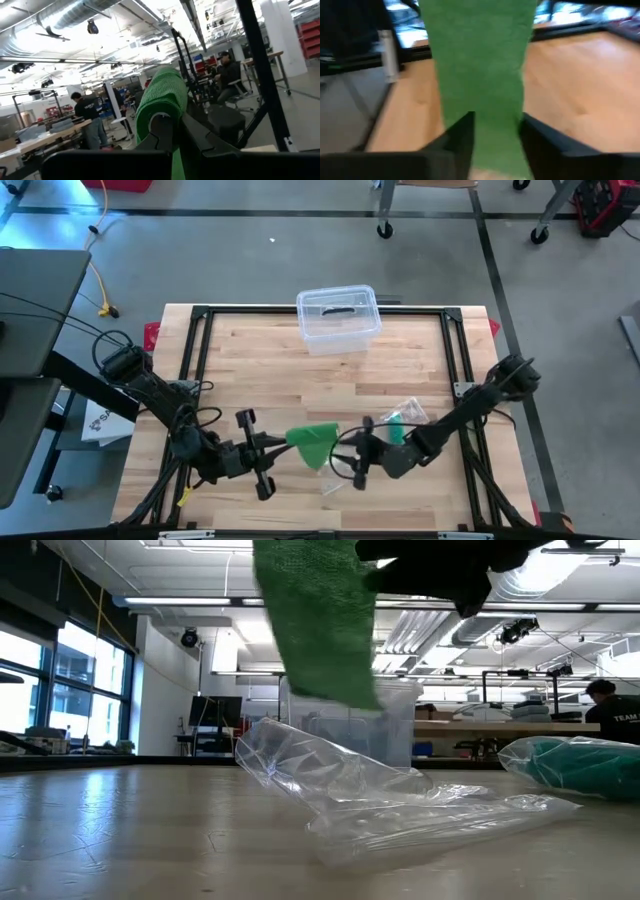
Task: Roll bandage
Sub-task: Roll the green bandage
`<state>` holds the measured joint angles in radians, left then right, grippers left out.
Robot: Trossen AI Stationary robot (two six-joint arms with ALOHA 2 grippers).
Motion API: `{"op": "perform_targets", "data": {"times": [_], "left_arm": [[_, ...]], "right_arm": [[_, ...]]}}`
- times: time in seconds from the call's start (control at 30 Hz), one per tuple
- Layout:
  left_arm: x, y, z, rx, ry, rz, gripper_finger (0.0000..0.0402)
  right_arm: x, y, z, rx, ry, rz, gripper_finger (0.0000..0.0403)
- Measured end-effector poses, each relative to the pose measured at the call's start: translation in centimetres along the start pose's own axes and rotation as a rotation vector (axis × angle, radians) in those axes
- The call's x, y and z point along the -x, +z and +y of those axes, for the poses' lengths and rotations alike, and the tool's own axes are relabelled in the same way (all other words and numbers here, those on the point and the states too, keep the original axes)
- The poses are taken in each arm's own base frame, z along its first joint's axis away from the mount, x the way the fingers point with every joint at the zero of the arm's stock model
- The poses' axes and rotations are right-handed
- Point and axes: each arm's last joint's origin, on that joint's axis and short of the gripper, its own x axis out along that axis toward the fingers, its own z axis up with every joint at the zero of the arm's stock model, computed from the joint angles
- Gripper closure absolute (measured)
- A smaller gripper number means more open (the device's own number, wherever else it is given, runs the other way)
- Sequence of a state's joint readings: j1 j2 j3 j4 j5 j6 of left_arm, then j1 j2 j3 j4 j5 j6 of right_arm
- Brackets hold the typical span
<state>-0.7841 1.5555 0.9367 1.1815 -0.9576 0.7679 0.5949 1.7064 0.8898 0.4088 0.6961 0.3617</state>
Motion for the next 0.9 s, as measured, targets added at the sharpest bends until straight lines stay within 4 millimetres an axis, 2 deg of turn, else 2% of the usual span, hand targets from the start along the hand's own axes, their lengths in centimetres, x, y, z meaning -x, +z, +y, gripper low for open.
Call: {"op": "perform_targets", "data": {"times": [0.1, 0.17, 0.33, 0.53, 0.73, 0.83, 0.9], "left_arm": [[-0.1, -0.1, 0.1, -0.016, 0.022, 0.021, 0.0396], [-0.3, -0.3, 0.2, -0.02, 0.034, 0.031, 0.0396], [-0.3, -0.4, 0.3, -0.066, 0.075, 0.076, 0.0396], [0.1, -0.4, 0.3, -0.139, 0.13, 0.156, 0.0396], [0.3, -2.0, -0.5, -0.246, 0.137, 0.287, 0.0396], [0.5, -3.2, -1.2, -0.255, 0.074, 0.319, 0.0396], [0.5, -4.1, -1.5, -0.234, 0.021, 0.339, 0.0396]], "right_arm": [[-0.5, -0.2, 0.6, -0.05, 0.094, -0.019, 0.0353], [-0.8, -0.3, 1.1, -0.045, 0.158, -0.053, 0.0388], [-1.3, 0.2, 2.5, -0.024, 0.195, -0.087, 0.0392], [-0.2, 2.1, 5.4, 0.059, 0.245, -0.1, 0.0401], [2.3, 5.8, 9.4, 0.122, 0.396, -0.204, 0.0402], [3.9, 8.7, 11.1, 0.196, 0.376, -0.328, 0.0402], [4.8, 10.7, 11.7, 0.236, 0.3, -0.39, 0.0402]]}}
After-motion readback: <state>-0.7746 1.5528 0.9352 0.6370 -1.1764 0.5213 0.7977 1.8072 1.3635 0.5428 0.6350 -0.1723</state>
